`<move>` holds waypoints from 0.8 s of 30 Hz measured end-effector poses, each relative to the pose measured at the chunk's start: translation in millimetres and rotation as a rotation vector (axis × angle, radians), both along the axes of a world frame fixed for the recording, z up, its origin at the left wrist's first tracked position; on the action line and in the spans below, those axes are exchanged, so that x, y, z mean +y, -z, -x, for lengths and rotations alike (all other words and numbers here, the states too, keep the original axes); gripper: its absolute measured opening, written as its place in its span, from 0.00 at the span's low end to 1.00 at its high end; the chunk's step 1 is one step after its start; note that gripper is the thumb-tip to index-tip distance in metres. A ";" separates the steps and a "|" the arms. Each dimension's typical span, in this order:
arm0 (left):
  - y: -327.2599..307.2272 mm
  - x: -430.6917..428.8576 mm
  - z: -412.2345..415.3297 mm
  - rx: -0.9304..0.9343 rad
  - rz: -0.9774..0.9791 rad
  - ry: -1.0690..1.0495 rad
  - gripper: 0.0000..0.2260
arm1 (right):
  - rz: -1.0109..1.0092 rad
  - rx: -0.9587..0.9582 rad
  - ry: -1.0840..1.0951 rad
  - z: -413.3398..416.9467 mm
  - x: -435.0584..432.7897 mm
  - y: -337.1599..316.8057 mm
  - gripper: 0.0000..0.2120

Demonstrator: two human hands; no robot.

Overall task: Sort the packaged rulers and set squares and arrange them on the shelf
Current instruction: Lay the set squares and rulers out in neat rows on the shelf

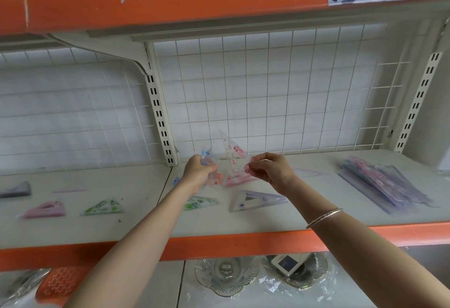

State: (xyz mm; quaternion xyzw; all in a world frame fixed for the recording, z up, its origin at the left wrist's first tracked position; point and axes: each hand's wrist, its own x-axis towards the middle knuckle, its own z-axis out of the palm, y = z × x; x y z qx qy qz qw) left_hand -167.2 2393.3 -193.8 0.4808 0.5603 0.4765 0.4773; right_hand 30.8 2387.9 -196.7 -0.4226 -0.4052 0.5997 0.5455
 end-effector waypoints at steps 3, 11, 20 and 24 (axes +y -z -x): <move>4.3 -1.1 4.1 0.052 -0.084 -0.049 0.24 | 0.001 0.005 -0.006 0.7 -1.1 0.7 0.08; 3.9 -7.3 3.8 0.166 -0.282 0.023 0.05 | 0.008 0.005 -0.012 4.2 -5.8 0.0 0.07; 4.2 -6.9 -2.2 0.211 -0.365 0.020 0.07 | 0.061 0.085 -0.055 9.3 -8.6 1.5 0.06; 2.6 -5.8 -3.4 0.216 -0.315 0.023 0.08 | 0.089 0.048 -0.113 11.6 -9.2 3.2 0.05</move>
